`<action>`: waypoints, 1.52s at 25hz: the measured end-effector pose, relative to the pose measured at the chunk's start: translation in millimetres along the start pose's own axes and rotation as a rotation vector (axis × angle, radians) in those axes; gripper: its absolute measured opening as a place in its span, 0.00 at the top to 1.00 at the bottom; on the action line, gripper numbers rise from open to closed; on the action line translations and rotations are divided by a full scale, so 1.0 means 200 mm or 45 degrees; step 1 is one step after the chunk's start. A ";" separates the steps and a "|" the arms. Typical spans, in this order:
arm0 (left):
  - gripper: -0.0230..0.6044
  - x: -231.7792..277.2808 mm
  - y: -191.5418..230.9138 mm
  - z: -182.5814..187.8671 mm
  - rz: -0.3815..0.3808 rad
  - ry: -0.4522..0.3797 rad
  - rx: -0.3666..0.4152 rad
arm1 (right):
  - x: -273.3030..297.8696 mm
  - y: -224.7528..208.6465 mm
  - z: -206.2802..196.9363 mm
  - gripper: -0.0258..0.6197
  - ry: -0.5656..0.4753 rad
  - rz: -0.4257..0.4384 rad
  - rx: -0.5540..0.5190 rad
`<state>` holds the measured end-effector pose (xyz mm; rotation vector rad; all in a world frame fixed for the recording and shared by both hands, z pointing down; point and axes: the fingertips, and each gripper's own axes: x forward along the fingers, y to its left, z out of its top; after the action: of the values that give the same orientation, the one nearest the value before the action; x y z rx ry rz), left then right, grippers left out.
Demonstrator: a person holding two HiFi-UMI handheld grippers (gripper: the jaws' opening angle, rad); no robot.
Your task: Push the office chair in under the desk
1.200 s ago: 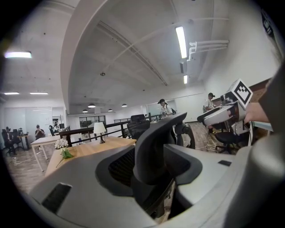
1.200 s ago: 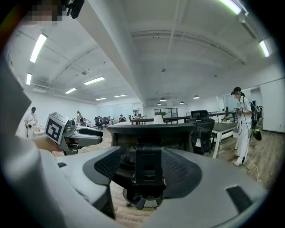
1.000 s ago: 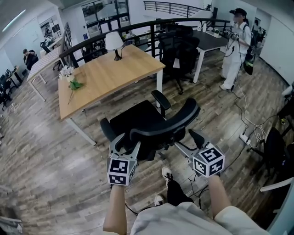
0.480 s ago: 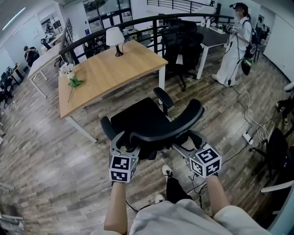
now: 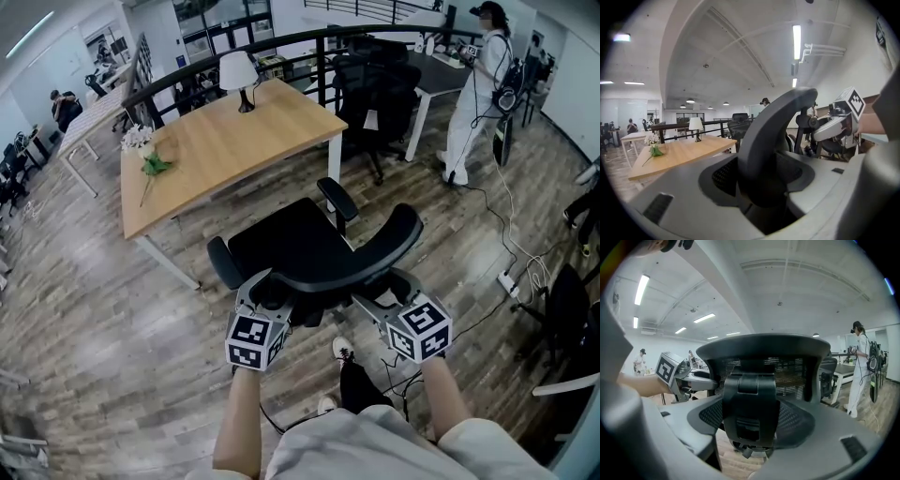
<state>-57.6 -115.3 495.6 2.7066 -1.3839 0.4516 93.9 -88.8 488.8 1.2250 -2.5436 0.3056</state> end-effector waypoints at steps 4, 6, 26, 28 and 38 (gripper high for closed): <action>0.54 0.01 0.01 0.00 -0.024 -0.066 -0.060 | 0.02 -0.02 0.01 0.49 0.008 0.009 0.010; 0.54 0.02 0.02 0.01 -0.017 -0.102 -0.091 | 0.03 -0.02 0.01 0.49 0.012 0.011 0.014; 0.55 0.12 0.32 0.02 0.005 -0.129 -0.098 | 0.33 -0.05 0.12 0.48 0.004 0.028 -0.004; 0.55 0.14 0.34 0.02 0.007 -0.131 -0.101 | 0.36 -0.06 0.13 0.48 -0.001 0.026 0.001; 0.55 0.19 0.50 0.03 0.005 -0.127 -0.106 | 0.51 -0.07 0.20 0.48 -0.028 0.031 -0.001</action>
<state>-115.5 -206.6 493.6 2.6937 -1.3980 0.2559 38.3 -184.3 489.7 1.2041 -2.5789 0.2980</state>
